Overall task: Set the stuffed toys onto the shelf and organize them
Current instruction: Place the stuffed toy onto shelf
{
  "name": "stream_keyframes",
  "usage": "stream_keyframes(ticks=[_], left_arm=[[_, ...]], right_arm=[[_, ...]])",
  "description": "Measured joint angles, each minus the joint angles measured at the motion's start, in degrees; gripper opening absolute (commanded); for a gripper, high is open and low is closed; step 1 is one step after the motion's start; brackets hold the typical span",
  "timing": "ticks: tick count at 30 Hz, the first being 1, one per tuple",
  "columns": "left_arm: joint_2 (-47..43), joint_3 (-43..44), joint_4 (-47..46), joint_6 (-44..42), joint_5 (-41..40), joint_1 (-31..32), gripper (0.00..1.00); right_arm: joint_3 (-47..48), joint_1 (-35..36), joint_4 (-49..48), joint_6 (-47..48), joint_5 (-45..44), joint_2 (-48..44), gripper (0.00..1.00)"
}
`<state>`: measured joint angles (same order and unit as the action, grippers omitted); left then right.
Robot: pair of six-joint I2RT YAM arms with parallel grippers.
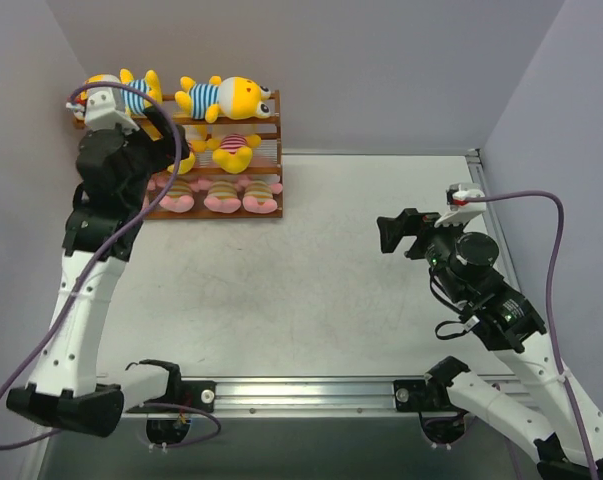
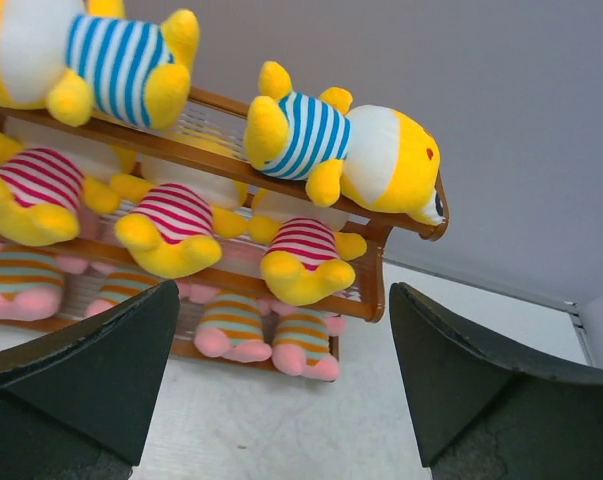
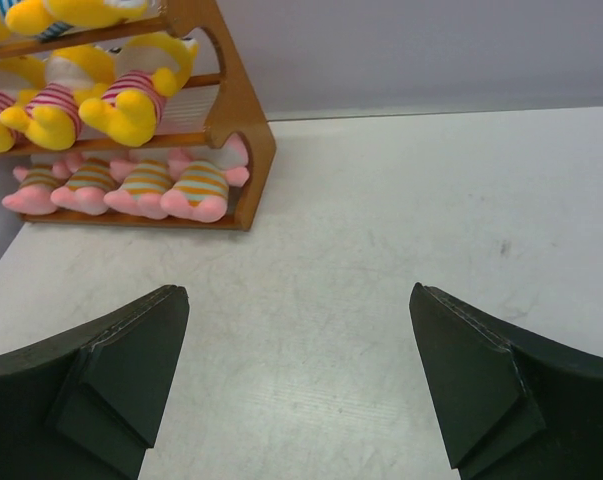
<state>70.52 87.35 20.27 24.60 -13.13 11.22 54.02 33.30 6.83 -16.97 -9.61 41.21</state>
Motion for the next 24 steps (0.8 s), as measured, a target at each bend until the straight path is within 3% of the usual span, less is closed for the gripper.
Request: stream_keyframes(ticks=[8,15,24], left_arm=[[-24.1,-3.6,11.5,-9.7,-3.4,-0.8,0.94],[-48.0,-13.5,15.0,-13.6,-11.3,-0.7,0.94],[-62.5,-26.3,18.9,-15.6,-20.2,3.0,0.94]], right_arm=[[3.7,0.0,5.6,1.3,-12.2,-2.2,0.99],[3.1,0.0,8.3,2.8,-22.5,-8.1,0.99],[-4.6,0.0,7.1,6.1,-27.3,-23.2,0.99]])
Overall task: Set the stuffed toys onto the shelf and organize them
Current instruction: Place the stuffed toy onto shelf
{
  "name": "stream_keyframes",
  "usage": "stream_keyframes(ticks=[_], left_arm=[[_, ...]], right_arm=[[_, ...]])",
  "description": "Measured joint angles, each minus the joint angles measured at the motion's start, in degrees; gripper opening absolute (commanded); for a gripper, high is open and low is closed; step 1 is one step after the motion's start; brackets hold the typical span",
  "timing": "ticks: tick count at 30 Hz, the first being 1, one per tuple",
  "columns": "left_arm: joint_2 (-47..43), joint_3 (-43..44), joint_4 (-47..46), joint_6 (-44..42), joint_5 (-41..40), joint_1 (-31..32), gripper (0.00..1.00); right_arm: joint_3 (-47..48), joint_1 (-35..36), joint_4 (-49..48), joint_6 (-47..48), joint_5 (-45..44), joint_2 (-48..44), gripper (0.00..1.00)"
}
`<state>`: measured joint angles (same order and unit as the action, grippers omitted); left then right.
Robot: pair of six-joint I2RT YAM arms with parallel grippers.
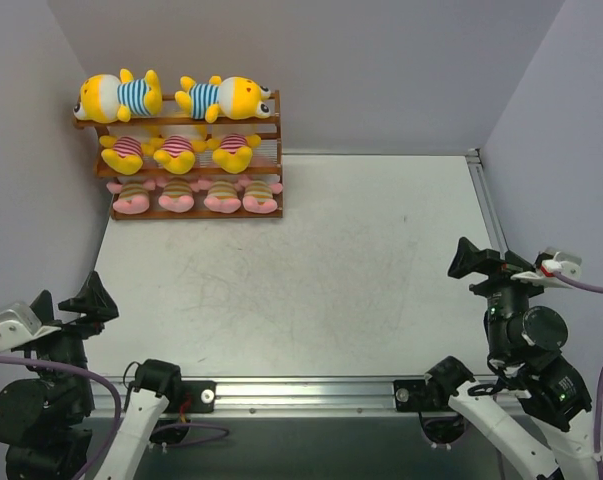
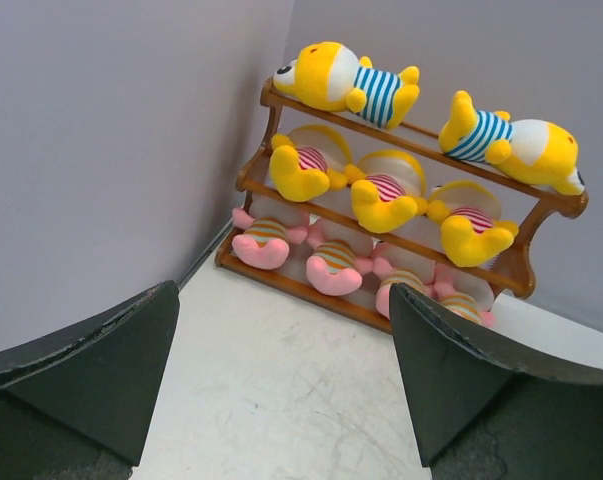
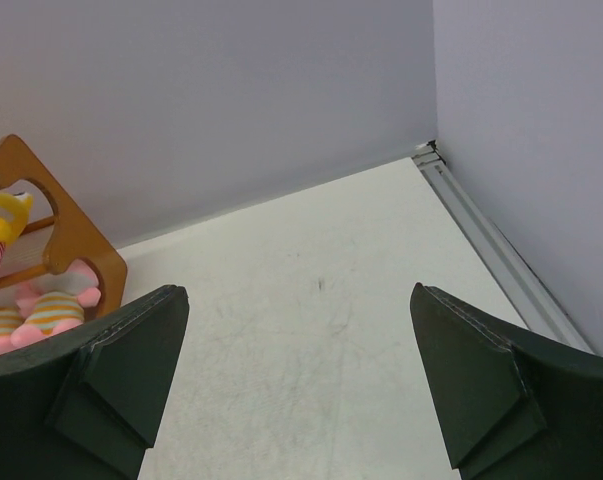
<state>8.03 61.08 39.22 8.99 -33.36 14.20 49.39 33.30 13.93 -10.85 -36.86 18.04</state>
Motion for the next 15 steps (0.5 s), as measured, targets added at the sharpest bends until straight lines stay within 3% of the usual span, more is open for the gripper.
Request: stream_keyframes(ticks=[15], left_arm=[[-7.6,-14.4,-2.6,1.3,-4.4,0.0,0.94]], right_arm=[[-4.8,0.0,-0.7,0.5,-3.3,-4.3,0.99]])
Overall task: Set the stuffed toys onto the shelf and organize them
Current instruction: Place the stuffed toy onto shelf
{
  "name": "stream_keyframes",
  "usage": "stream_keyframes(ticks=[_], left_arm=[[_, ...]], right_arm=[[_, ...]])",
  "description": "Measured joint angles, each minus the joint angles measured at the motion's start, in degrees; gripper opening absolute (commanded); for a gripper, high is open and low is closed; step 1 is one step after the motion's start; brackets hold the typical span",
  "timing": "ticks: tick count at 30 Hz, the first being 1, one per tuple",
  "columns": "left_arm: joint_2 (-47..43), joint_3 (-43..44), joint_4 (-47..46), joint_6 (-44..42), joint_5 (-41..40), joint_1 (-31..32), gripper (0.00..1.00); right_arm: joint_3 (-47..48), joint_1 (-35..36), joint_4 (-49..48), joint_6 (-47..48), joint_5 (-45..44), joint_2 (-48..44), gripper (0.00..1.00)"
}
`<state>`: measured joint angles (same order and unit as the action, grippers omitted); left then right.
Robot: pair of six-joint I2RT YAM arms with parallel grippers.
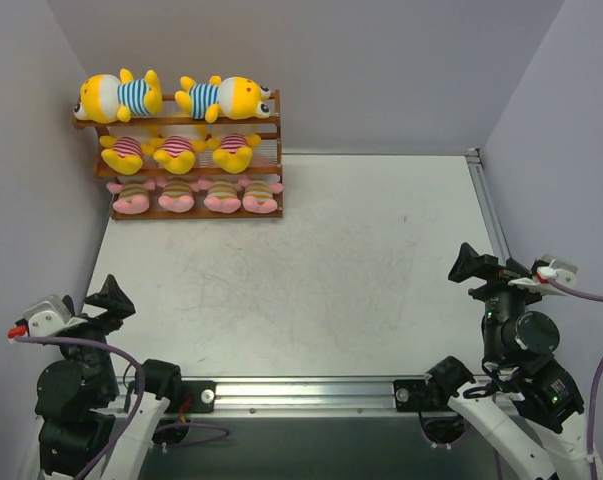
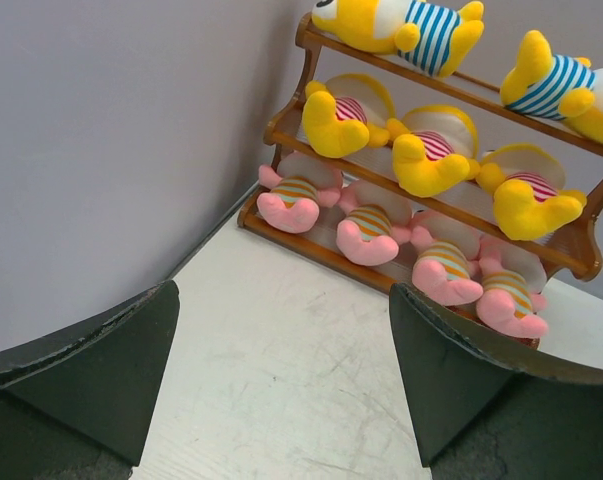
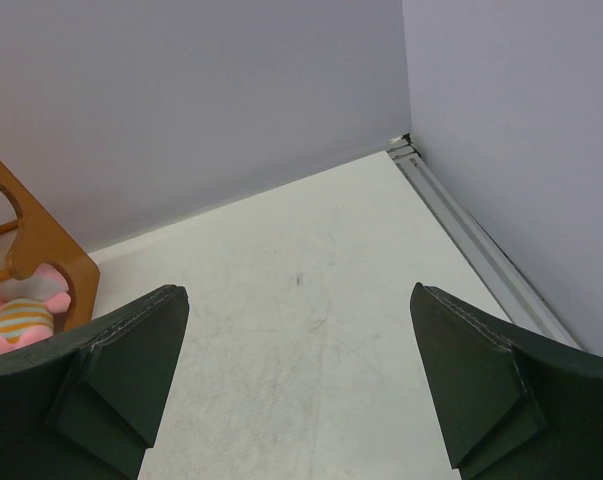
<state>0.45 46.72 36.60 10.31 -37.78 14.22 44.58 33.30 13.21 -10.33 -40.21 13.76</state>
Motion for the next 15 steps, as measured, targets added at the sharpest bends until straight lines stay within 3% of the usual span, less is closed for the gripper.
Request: stream_keyframes(ticks=[15], left_arm=[[0.0,-3.2,-1.0,0.0,-1.2,-0.1,0.94]], right_arm=[[-0.2,-2.2,-1.2,0.2,0.6,0.0,0.99]])
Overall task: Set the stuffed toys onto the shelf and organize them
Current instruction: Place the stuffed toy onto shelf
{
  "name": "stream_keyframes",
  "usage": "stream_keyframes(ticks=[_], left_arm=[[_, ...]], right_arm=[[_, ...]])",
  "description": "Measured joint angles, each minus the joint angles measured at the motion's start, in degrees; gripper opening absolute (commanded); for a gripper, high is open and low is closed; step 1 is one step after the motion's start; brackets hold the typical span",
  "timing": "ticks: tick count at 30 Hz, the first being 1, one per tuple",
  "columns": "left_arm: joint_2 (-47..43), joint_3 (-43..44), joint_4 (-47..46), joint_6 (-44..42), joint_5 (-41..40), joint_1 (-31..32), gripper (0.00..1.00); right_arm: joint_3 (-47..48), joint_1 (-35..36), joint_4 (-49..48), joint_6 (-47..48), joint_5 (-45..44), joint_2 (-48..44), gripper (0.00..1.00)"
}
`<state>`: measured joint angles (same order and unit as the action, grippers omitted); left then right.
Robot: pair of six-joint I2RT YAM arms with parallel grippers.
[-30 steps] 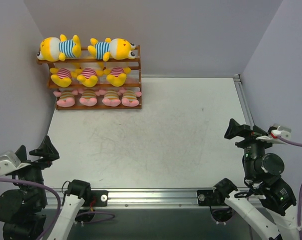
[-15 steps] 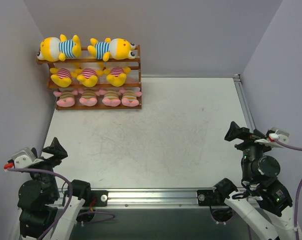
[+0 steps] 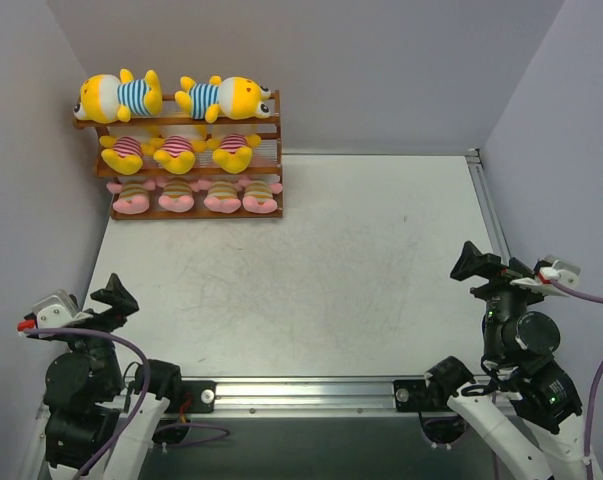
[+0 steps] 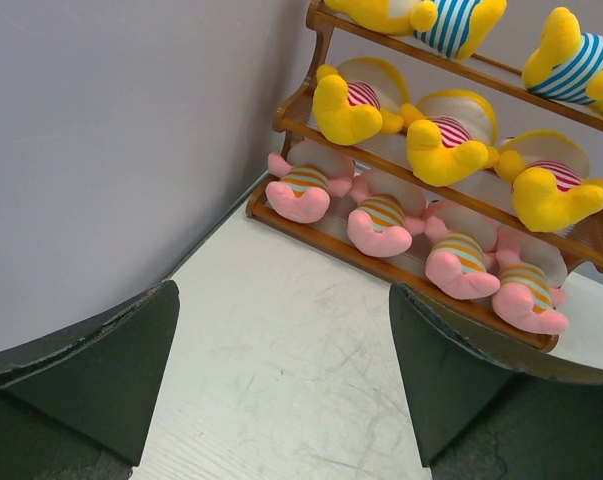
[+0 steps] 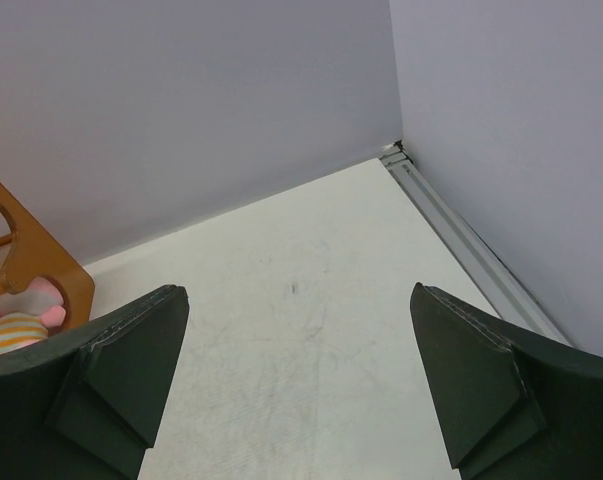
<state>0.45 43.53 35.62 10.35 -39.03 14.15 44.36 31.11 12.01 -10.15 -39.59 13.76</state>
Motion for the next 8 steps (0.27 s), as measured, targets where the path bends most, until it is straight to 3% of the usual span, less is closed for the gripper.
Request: stream_keyframes(ticks=[8], left_arm=[[0.0,-0.1,-0.3,0.0,0.0,-0.3,0.94]], right_arm=[[-0.1,-1.5,-0.9,0.0,1.7,0.4,0.99]])
